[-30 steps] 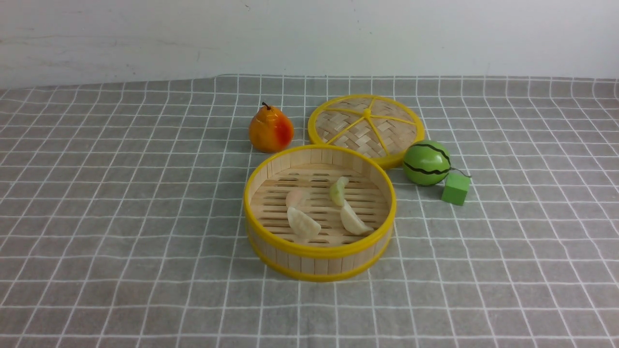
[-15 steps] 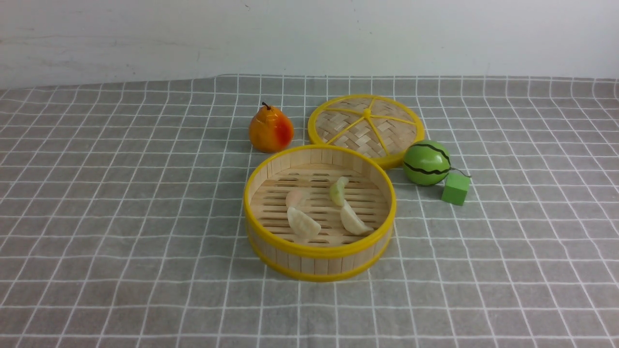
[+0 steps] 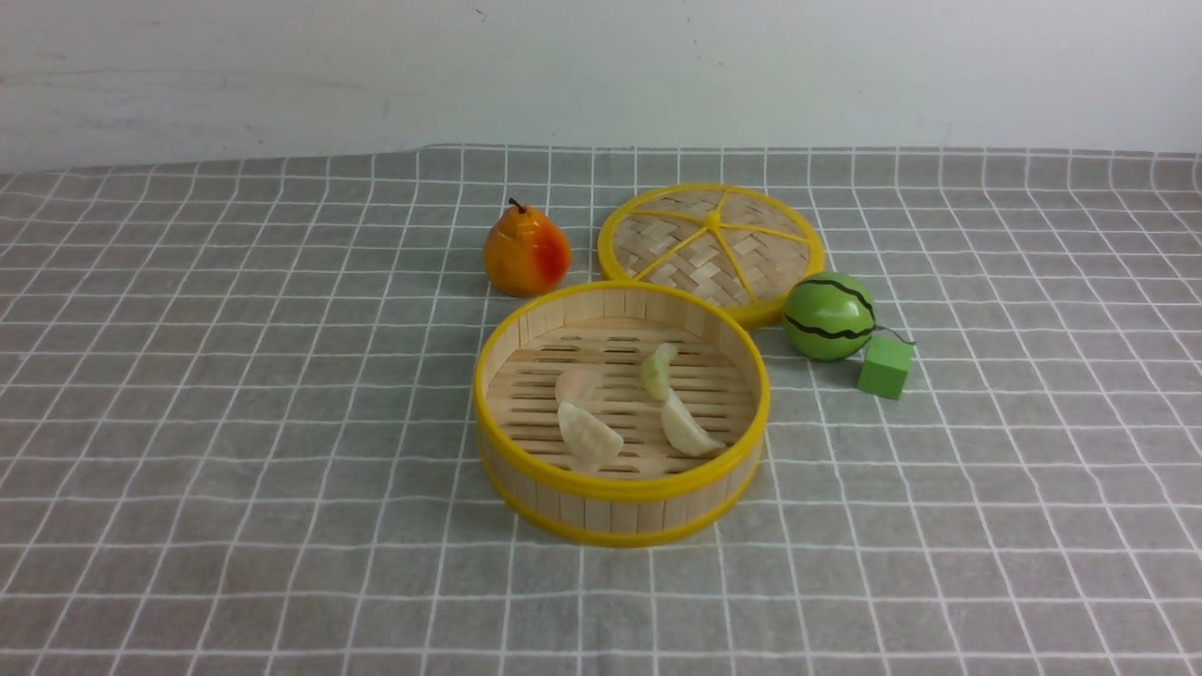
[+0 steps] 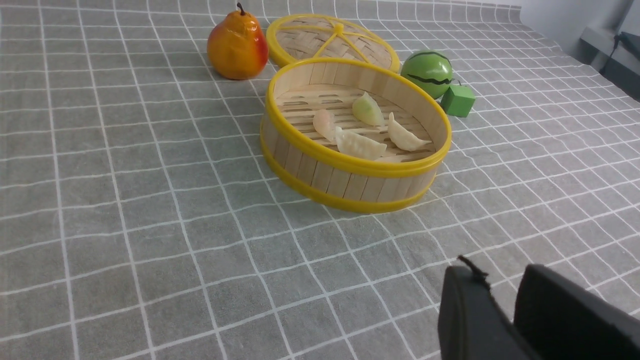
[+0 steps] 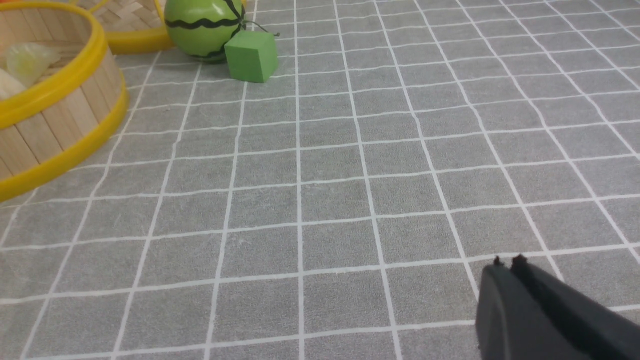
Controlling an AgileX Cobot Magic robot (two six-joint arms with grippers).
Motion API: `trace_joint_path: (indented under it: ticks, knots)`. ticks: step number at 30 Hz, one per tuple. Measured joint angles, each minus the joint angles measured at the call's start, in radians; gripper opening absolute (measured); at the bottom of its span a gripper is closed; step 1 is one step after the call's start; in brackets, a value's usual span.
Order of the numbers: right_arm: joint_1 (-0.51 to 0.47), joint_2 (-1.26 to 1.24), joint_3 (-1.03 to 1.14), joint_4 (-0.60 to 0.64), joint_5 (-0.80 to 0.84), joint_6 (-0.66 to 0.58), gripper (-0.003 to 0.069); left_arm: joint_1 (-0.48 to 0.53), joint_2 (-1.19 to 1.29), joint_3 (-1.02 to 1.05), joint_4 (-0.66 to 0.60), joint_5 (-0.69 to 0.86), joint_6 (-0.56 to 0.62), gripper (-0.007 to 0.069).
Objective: Put the dumplings into the steamer on the table with the grey tablecloth.
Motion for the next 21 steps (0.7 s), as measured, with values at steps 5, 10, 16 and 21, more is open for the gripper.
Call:
trace_joint_path:
  ticks: [5, 10, 16, 21]
  knots:
    - [0.0, 0.0, 0.0, 0.0, 0.0, 0.0, 0.0005, 0.077, 0.0, 0.157, 0.069, -0.319, 0.0, 0.005]
    - [0.0, 0.0, 0.0, 0.0, 0.0, 0.0, 0.0009, 0.259, -0.02, 0.335, 0.088, -0.588, -0.012, -0.0014]
    - [0.0, 0.0, 0.0, 0.001, 0.0, 0.0, 0.0017, 0.428, -0.122, 0.473, 0.088, -0.59, -0.145, -0.0014]
    - [0.0, -0.001, 0.0, 0.001, 0.0, 0.0, 0.0021, 0.459, -0.126, 0.488, 0.088, -0.425, -0.191, -0.0014]
